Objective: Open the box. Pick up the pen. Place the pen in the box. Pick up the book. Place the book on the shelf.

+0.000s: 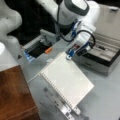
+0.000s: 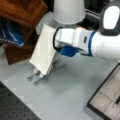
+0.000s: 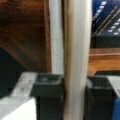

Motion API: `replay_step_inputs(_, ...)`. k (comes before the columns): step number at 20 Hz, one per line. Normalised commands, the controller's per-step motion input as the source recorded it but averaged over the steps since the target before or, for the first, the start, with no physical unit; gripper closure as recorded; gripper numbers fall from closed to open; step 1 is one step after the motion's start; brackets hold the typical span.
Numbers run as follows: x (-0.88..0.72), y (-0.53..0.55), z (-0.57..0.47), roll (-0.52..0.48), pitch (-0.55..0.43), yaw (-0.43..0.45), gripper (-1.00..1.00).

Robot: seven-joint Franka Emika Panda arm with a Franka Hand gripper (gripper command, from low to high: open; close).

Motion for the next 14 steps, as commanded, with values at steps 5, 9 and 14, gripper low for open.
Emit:
replay_step_inputs(5,0.3,0.32,0.35,-0.014,0.235,-0.549,1.0)
replay_step_inputs(9,0.32,0.25,0.29,-0.004,0.216,-0.508,1.0)
replay_step_inputs(14,0.23,0.18,0.26,-0.026,0.218,-0.514,1.0)
